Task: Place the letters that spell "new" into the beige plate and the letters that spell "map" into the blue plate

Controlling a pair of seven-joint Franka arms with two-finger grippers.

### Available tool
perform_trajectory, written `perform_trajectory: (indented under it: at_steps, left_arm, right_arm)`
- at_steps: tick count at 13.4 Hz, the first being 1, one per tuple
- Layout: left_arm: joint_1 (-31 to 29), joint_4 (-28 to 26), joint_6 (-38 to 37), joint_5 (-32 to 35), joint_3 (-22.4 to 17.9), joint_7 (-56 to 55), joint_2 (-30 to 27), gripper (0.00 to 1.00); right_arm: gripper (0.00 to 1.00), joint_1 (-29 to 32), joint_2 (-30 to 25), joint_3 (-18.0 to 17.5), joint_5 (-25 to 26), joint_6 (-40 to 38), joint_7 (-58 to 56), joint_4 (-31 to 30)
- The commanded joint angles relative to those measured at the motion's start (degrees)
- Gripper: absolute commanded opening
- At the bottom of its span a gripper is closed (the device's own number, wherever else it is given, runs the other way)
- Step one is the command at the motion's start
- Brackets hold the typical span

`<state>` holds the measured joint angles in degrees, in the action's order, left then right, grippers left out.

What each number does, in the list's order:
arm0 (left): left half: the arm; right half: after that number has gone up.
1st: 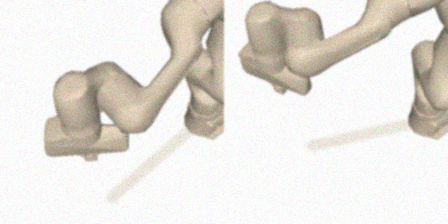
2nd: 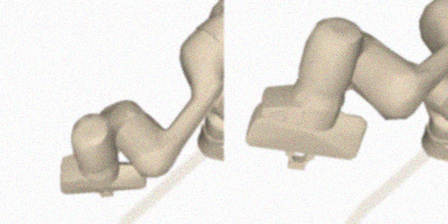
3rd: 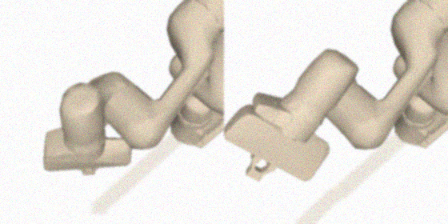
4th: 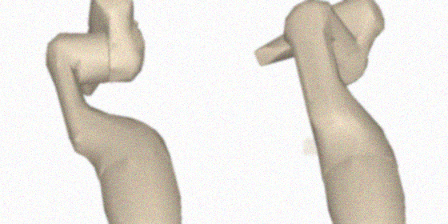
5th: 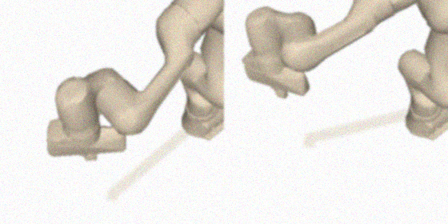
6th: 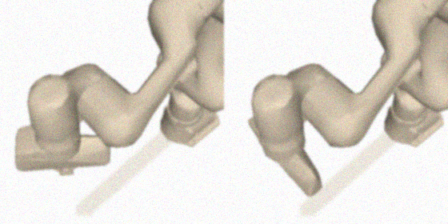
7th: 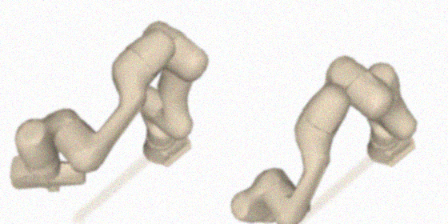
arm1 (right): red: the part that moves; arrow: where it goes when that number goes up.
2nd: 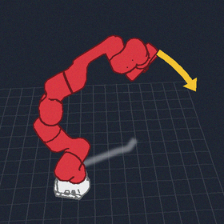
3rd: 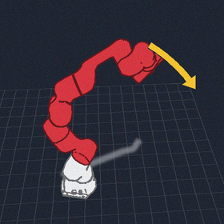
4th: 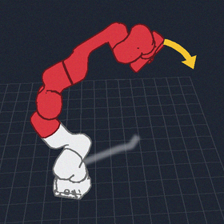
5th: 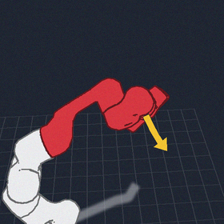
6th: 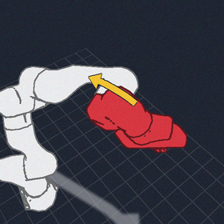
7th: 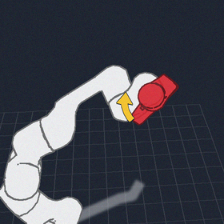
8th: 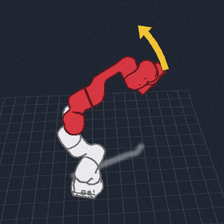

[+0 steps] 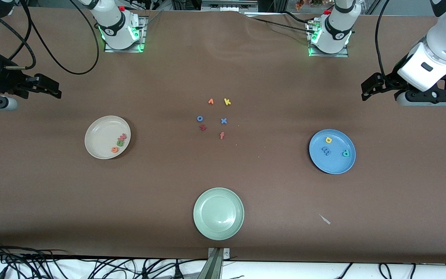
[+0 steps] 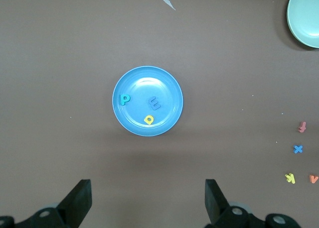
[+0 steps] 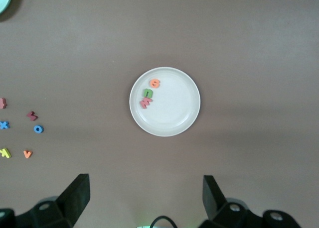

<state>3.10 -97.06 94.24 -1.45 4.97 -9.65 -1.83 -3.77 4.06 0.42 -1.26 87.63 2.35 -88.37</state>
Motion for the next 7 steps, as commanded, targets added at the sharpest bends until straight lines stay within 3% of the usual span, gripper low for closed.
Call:
perform_trajectory:
  at_steps: [1,7]
  left_arm:
    - [0.2,1.1,-0.3,-0.8,-0.1,0.8,0.3,1.00]
    - [0.2,1.0,-0.3,-0.8,0.0,0.7,0.3,1.00]
  right_arm:
    - [1.00,1.6,-1.3,-2.1,1.3,2.5,-0.2,-1.4]
    - [1.00,2.0,-1.1,-3.1,1.3,4.1,0.2,-2.2]
